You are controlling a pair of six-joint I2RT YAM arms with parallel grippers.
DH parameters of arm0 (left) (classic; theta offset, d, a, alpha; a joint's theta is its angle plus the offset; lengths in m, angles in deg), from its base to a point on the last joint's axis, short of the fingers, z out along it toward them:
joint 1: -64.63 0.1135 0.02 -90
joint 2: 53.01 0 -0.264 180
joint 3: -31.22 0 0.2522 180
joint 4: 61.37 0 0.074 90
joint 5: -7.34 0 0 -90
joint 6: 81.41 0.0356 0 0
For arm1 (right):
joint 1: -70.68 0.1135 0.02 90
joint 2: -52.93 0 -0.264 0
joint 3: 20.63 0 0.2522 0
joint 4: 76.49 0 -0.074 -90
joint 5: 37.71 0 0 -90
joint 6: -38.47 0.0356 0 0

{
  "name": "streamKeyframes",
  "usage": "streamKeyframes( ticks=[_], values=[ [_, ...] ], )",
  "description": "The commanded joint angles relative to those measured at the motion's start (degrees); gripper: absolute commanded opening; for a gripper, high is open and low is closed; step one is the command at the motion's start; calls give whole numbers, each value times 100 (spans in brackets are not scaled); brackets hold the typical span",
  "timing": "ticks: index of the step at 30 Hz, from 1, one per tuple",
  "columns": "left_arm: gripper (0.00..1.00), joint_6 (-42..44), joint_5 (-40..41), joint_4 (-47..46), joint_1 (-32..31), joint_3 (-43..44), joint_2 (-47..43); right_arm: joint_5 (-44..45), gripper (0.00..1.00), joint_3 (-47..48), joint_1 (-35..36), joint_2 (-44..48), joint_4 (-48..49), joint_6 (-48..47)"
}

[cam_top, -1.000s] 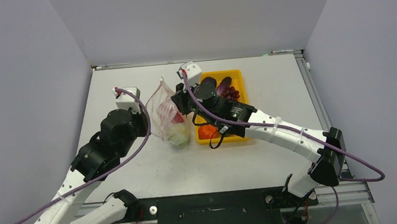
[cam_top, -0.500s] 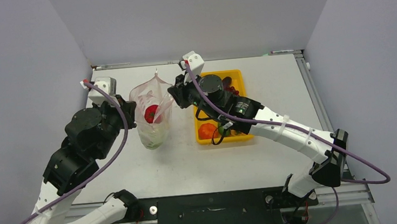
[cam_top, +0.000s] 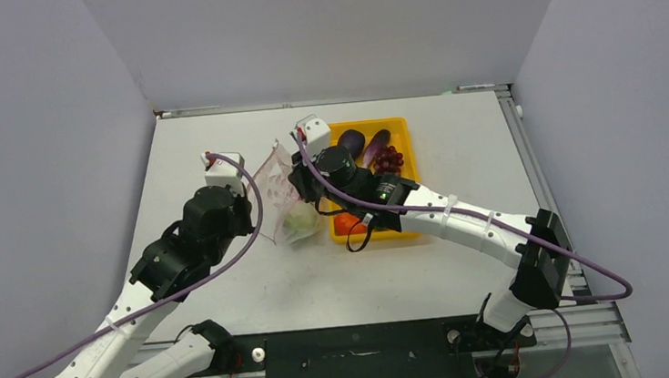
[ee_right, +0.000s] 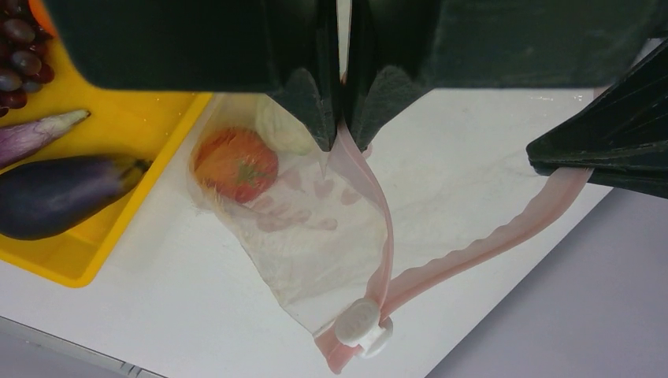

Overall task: Place the food in the zip-top bag and seal the zipper
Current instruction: Adjust the zipper food storage bag at the center of the board.

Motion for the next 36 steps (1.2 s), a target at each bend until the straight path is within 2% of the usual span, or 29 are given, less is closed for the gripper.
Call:
streamKeyframes(
  ticks=[1, 10, 20, 24, 29, 36],
  values=[
    [0, 11, 148, -294, 46, 390, -119, -56, 5, 172, -37, 113, 276, 40],
    [0, 513, 554, -133, 92, 1083, 55, -313, 5, 523, -41, -134, 405, 172],
    [0, 1003, 779, -132, 116, 1453, 92, -646, 5, 701, -54, -580, 820, 502],
    [0, 1070, 654, -206, 112, 1171, 72, -768, 5, 484, -110, -743, 1124, 649],
    [0, 894, 307, -297, 104, 566, -50, -1074, 5, -292, -286, -645, 1416, 875],
    [0, 650, 63, -439, 103, 60, -122, -1162, 5, -877, -347, -378, 1252, 823]
  ],
)
